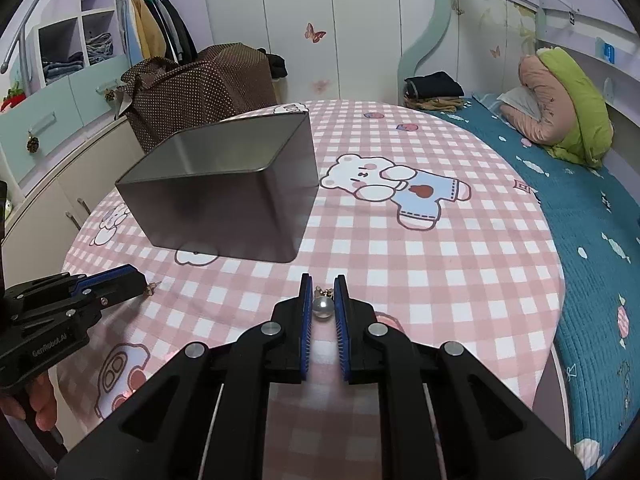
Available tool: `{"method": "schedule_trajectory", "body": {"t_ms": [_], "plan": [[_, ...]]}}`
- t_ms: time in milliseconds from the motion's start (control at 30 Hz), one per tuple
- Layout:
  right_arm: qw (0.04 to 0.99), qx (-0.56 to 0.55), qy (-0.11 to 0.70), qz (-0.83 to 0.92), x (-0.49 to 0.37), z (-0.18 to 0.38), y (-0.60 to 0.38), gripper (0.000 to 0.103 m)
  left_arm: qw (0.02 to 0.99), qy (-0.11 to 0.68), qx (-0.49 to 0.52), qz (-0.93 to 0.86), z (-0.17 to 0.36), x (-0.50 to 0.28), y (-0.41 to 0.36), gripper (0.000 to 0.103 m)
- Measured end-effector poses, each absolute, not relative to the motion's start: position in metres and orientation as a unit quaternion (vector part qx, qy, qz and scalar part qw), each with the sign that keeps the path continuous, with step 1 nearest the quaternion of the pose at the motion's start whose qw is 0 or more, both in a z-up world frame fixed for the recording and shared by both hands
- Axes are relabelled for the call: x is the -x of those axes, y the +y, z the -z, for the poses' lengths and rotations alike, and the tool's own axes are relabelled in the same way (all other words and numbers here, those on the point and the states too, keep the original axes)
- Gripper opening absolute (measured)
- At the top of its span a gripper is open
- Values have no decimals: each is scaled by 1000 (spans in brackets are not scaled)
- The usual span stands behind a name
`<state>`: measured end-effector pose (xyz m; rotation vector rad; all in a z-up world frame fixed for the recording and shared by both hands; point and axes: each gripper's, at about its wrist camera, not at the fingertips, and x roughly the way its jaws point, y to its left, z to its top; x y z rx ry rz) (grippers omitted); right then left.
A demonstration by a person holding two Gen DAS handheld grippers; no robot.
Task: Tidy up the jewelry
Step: 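Carry both pearl earrings into the grey box and open both grippers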
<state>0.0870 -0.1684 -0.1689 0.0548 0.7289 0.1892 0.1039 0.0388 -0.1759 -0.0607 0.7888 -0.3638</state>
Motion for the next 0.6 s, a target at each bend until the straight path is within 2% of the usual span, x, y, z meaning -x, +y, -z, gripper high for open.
{"method": "schedule_trajectory", "body": {"t_ms": [600], "plan": [[938, -19, 334, -92, -98, 149, -167, 11, 914, 370, 70, 150, 148, -115, 61, 11]]}}
